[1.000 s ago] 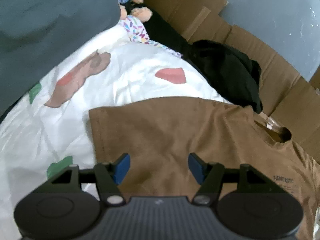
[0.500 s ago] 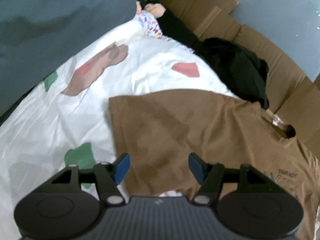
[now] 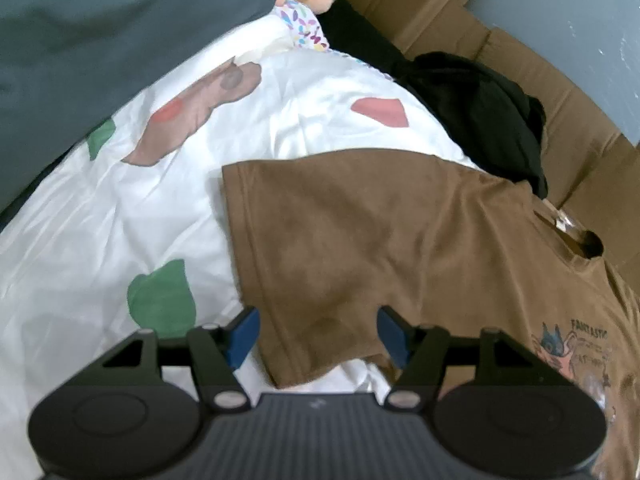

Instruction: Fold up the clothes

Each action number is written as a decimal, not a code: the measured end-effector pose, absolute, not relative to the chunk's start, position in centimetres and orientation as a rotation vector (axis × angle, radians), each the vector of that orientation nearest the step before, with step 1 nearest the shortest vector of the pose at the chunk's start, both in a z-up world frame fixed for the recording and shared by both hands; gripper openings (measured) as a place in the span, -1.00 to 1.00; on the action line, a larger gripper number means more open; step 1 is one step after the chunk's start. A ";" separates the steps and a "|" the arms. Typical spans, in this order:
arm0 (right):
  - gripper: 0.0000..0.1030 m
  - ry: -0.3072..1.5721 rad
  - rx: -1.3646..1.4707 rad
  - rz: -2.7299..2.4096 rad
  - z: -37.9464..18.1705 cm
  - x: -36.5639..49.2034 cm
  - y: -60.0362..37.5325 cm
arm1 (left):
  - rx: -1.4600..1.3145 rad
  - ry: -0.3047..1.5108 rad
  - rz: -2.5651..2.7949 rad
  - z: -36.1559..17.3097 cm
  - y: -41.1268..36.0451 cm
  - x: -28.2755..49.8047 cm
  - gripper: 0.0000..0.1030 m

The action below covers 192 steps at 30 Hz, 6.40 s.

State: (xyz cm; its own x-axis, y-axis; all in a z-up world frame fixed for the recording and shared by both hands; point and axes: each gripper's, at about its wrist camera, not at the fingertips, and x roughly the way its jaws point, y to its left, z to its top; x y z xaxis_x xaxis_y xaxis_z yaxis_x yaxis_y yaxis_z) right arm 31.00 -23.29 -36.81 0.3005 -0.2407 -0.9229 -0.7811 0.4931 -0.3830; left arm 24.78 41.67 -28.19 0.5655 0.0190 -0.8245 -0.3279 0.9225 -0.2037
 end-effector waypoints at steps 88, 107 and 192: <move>-0.23 1.178 -0.215 0.310 -24.0 18.2 -18.9 | -0.359 0.998 0.228 -21.0 44.9 21.0 0.17; -0.07 1.338 -0.270 0.507 -25.1 8.9 -17.0 | -0.144 1.011 0.111 -17.6 38.7 19.7 0.31; 0.30 1.494 -0.017 0.735 -30.5 10.1 -5.1 | -0.298 1.094 -0.089 -24.7 32.1 16.7 0.46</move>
